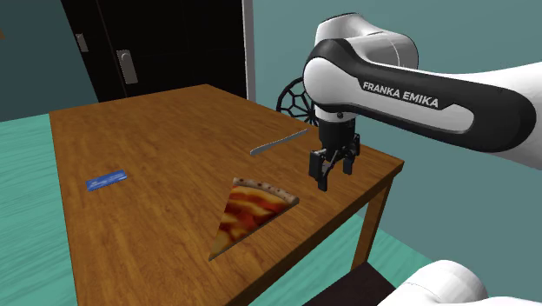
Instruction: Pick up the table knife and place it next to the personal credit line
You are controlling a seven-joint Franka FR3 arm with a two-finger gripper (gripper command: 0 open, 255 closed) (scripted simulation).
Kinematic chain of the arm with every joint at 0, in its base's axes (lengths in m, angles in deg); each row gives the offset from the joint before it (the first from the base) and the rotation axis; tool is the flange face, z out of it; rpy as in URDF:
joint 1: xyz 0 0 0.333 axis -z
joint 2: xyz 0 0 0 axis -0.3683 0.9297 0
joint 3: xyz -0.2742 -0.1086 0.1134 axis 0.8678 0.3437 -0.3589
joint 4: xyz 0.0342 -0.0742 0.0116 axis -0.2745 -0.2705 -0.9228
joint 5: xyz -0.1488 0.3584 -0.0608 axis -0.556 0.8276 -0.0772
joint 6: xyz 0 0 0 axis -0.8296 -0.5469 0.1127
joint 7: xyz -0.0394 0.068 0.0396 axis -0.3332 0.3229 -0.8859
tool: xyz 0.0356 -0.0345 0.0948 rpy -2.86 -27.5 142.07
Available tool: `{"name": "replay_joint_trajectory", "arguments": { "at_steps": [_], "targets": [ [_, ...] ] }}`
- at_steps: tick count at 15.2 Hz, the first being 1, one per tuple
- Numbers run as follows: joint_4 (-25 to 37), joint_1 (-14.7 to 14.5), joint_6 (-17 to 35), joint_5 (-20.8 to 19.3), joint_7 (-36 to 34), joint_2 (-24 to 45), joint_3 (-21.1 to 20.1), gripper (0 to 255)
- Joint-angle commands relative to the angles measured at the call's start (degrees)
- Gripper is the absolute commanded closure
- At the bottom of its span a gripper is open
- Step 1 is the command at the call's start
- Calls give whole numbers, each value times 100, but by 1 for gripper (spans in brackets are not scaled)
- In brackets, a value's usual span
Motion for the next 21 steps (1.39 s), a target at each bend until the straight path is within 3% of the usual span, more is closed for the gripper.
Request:
{"name": "replay_joint_trajectory", "arguments": {
  "at_steps": [1,10,21],
  "targets": [
    [0,0,0,0,0,0,0,0],
    [1480,899,404,900,-3678,1766,-1018,0],
    [3834,1738,548,912,-7854,3909,-1436,0]
  ]
}}
